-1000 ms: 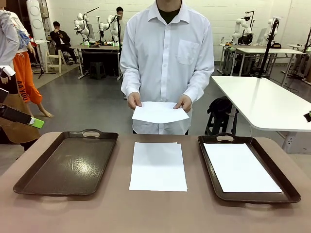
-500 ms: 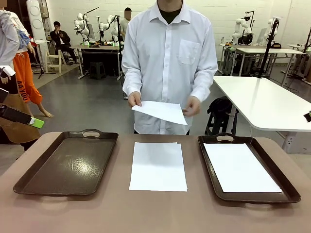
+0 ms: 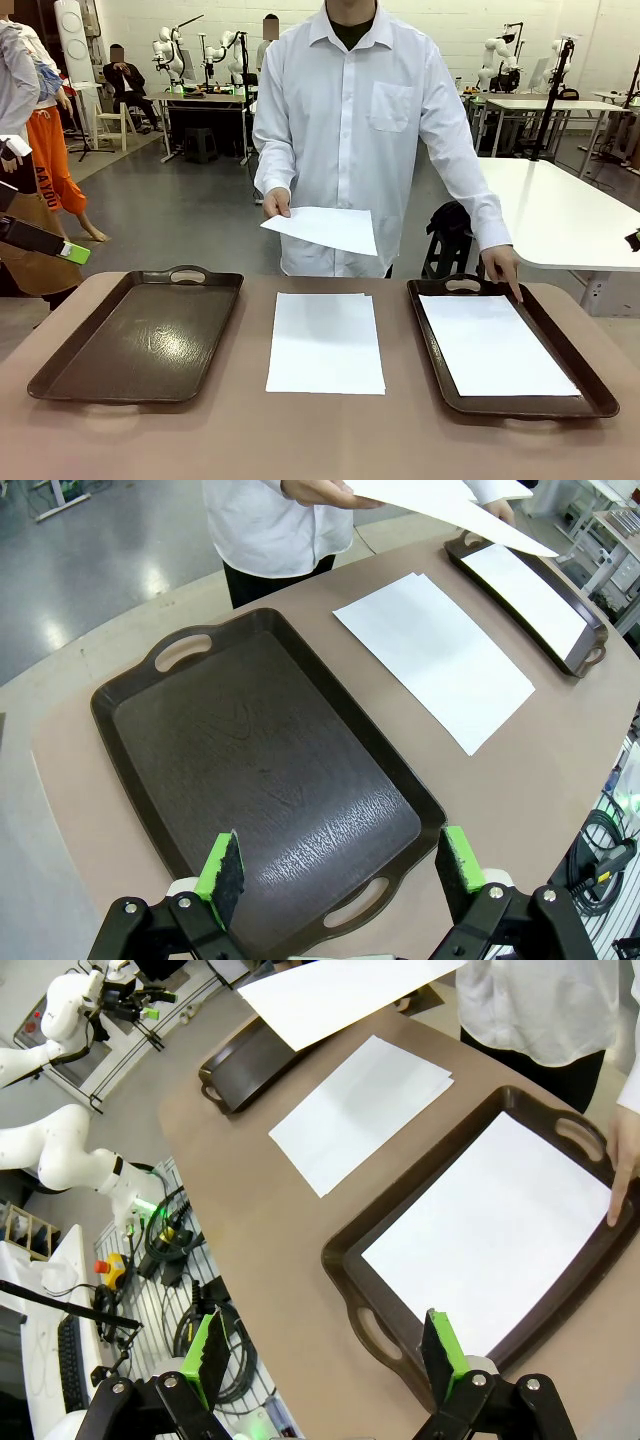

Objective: Sort the A4 documents.
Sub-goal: Receive the A4 Paper.

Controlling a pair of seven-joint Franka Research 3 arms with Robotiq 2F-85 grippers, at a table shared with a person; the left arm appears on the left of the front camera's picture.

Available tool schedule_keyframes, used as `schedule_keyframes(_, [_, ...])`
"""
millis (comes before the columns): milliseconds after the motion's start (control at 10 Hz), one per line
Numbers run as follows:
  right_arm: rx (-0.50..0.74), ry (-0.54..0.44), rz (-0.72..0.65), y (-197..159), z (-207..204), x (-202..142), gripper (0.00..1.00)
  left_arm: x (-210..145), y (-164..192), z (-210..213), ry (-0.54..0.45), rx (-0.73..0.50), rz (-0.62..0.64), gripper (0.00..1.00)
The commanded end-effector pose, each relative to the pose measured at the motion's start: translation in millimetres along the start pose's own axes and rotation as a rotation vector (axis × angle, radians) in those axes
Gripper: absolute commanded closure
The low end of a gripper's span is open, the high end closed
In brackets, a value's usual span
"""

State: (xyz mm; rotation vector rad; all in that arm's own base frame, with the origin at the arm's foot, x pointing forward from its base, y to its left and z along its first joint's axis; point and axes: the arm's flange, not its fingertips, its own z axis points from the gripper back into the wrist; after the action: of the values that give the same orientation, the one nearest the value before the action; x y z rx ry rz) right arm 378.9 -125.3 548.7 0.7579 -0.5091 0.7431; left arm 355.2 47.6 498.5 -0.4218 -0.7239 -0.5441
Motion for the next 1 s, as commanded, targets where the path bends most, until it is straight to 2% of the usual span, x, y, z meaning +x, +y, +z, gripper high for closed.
schedule_keyframes(0, [0.007, 0.007, 0.014, -0.7, 0.1, -1.4, 0.0, -1.7, 1.9, -1.1, -0.011, -0.018, -0.012, 0.0])
schedule_keyframes(900, [0.007, 0.007, 0.014, -0.7, 0.1, -1.4, 0.0, -1.7, 1.9, -1.1, -0.011, -0.018, -0.012, 0.0])
